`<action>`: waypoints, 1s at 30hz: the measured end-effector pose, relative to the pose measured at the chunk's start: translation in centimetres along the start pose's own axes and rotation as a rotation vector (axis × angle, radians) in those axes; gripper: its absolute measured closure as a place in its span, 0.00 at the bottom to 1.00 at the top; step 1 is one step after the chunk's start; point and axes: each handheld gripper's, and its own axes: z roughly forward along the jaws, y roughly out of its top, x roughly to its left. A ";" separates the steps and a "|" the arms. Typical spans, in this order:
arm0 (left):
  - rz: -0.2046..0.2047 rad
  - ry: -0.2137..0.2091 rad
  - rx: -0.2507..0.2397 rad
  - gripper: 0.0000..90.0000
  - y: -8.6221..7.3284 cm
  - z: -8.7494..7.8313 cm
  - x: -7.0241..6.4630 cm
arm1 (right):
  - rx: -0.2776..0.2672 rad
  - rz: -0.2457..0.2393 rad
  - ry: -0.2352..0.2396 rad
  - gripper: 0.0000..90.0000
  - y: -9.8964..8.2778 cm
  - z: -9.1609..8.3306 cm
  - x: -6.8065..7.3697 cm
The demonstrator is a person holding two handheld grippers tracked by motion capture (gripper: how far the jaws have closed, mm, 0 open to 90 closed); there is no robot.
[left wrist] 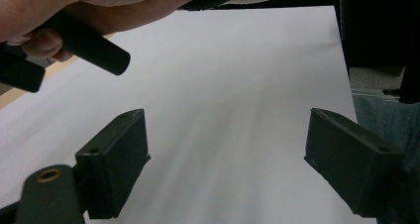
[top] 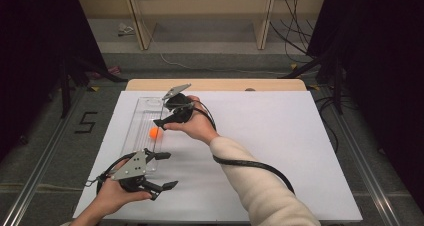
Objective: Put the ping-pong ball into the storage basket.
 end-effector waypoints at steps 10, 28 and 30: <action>-0.004 0.001 -0.002 0.18 0.0 0.0 0.0 | 0.002 0.012 -0.013 0.18 -0.7 -0.9 -0.4; -0.005 0.001 0.001 0.18 0.0 0.0 0.0 | 0.003 0.029 -0.034 0.18 -2.4 -2.8 -1.0; -0.003 0.000 0.001 0.18 0.0 0.0 0.0 | 0.003 0.034 -0.038 0.18 -2.6 -3.0 -1.2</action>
